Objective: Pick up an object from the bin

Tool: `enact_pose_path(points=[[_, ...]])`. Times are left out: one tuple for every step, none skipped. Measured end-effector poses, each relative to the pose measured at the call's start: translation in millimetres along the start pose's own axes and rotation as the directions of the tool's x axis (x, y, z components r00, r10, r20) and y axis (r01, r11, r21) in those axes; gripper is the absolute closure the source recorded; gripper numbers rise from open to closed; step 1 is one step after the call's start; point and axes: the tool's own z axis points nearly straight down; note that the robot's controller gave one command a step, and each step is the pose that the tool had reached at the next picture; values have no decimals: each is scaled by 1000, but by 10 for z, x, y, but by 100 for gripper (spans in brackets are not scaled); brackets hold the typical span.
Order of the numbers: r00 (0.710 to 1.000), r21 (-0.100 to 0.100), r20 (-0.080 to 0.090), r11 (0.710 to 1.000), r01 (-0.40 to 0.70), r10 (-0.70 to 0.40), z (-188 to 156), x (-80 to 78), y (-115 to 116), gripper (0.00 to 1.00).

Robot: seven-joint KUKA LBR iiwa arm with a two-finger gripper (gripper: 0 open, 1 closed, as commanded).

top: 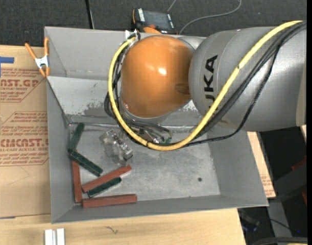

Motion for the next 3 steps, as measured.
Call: enact_pose_path(points=[[976, -7, -13, 976, 218, -218, 854, 98, 194, 100], [976, -6, -10, 976, 217, -217, 838, 88, 189, 0], [889, -9, -8, 889, 458, -458, 1866, 105, -233, 0]])
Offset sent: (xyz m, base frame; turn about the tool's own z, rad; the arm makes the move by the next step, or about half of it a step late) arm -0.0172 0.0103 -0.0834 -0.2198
